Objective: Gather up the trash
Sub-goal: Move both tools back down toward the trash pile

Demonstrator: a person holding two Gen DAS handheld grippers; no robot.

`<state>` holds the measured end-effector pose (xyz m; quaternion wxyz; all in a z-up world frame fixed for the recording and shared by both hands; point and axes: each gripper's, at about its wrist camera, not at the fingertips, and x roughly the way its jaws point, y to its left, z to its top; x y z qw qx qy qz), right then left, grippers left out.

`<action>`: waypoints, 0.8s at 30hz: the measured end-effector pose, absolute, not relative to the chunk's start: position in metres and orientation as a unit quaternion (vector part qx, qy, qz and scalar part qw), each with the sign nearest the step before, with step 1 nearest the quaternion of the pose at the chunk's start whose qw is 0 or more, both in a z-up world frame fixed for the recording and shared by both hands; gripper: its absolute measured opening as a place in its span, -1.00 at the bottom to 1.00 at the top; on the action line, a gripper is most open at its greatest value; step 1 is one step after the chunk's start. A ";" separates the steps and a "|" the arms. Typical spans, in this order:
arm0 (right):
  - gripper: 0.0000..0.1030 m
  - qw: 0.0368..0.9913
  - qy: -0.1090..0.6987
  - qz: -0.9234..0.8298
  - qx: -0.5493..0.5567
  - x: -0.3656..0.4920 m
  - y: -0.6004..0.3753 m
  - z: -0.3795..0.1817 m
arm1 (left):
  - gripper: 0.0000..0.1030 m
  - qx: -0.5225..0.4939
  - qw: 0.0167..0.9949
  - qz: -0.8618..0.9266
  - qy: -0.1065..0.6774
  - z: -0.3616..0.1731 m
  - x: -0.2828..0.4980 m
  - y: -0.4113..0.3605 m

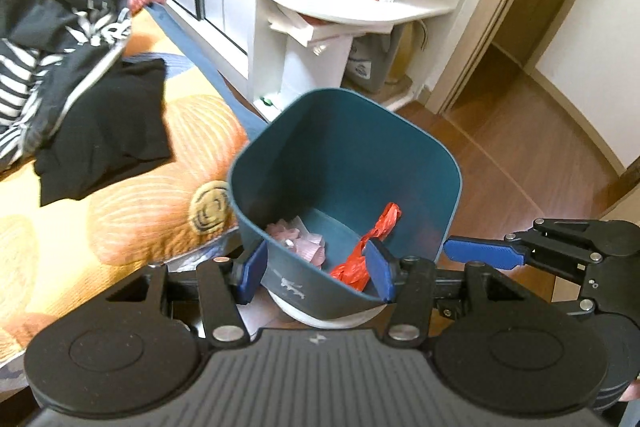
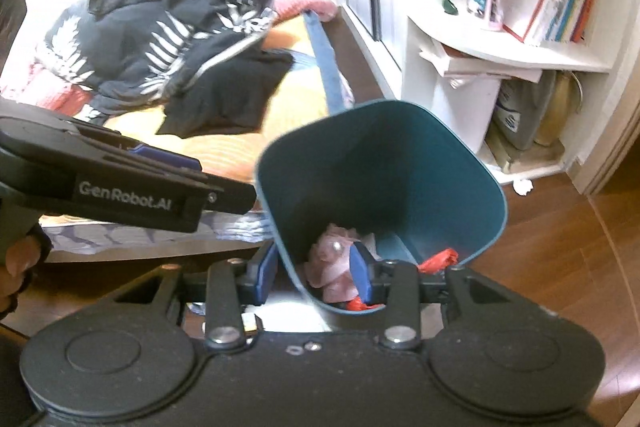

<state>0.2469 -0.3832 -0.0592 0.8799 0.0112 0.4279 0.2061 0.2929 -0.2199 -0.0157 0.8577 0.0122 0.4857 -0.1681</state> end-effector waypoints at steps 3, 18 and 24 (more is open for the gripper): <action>-0.20 0.882 0.417 0.220 0.005 0.236 -0.373 -0.047 | 0.03 0.010 0.865 -0.161 0.476 -0.004 0.278 -0.207; -0.07 0.869 0.394 0.299 -0.020 0.192 -0.291 -0.026 | 0.27 -0.020 0.887 -0.103 0.450 0.016 0.203 -0.097; 0.00 0.855 0.406 0.321 -0.022 0.180 -0.257 -0.042 | 0.52 -0.042 0.890 -0.075 0.447 0.005 0.173 -0.051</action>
